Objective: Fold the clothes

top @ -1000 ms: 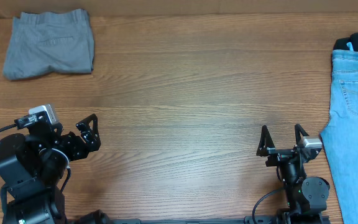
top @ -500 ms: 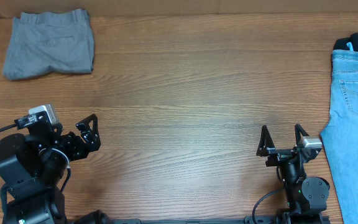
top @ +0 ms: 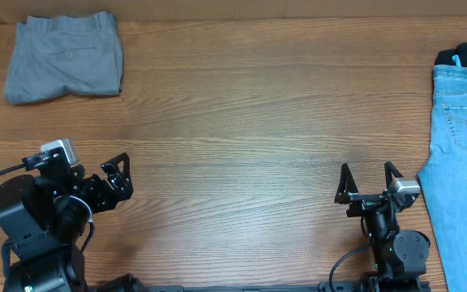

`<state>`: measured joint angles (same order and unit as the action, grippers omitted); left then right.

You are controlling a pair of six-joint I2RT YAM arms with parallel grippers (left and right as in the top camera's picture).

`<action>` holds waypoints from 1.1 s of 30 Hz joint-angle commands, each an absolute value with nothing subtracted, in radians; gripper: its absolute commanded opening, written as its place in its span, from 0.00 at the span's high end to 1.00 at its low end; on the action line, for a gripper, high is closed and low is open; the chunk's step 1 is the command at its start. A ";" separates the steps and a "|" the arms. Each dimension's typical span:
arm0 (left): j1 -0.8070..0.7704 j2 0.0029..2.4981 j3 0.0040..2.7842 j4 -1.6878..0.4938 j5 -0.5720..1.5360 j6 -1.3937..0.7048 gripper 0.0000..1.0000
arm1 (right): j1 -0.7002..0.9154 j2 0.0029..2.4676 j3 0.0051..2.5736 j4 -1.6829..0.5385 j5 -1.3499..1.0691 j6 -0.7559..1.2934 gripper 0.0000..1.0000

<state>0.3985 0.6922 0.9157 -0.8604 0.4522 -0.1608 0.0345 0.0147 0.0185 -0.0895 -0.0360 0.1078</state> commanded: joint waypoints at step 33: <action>0.131 0.210 0.160 0.007 0.295 -0.148 0.00 | 0.038 0.003 0.008 -0.083 -0.023 0.104 0.00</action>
